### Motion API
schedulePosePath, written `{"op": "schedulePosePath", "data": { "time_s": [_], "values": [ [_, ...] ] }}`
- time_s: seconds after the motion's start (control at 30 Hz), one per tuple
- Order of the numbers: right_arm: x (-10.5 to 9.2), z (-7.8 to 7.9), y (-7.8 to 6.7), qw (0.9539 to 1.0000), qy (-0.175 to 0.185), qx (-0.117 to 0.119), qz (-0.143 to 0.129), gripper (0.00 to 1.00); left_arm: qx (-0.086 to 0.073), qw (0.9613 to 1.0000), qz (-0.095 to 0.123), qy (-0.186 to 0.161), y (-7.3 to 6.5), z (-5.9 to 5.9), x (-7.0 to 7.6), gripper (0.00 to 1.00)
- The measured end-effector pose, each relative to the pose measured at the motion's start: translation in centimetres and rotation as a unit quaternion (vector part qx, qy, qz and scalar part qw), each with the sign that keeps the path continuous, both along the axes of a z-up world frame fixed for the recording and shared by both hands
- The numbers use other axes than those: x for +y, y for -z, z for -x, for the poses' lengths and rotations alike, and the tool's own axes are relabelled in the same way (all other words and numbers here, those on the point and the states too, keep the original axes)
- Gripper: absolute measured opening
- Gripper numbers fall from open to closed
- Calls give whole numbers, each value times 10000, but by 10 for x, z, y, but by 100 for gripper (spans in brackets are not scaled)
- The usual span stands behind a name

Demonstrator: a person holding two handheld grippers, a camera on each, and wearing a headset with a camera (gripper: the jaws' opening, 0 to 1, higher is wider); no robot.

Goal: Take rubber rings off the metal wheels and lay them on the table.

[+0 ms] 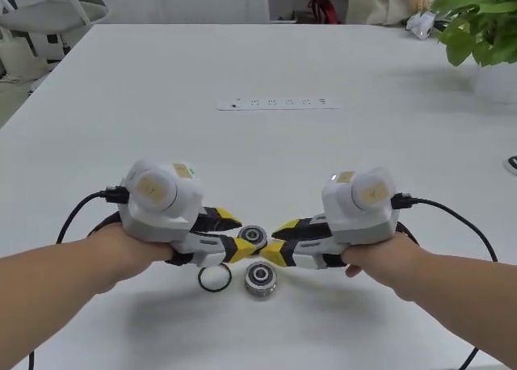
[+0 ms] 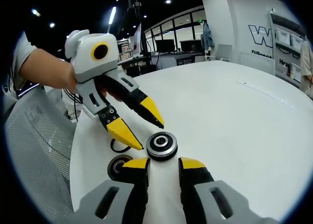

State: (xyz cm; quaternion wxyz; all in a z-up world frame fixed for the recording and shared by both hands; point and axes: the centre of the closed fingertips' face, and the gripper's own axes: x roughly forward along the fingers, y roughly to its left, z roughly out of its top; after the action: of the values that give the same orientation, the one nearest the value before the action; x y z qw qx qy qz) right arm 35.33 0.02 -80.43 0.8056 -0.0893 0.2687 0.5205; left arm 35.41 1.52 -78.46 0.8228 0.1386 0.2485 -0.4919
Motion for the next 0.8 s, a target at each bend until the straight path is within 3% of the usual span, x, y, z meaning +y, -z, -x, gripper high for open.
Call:
{"op": "schedulePosePath", "data": {
  "time_s": [0.27, 0.67, 0.8],
  "values": [
    [0, 1, 0, 10000, 18, 10, -36, 20, 26, 10000, -54, -23, 4, -3, -5, 23],
    [0, 0, 0, 9999, 82, 59, -130, 20, -100, 9996, -254, -45, 7, -7, -6, 15],
    [2, 0, 0, 9999, 69, 41, -133, 20, -70, 9997, -235, -80, 7, -6, -6, 14]
  ]
}}
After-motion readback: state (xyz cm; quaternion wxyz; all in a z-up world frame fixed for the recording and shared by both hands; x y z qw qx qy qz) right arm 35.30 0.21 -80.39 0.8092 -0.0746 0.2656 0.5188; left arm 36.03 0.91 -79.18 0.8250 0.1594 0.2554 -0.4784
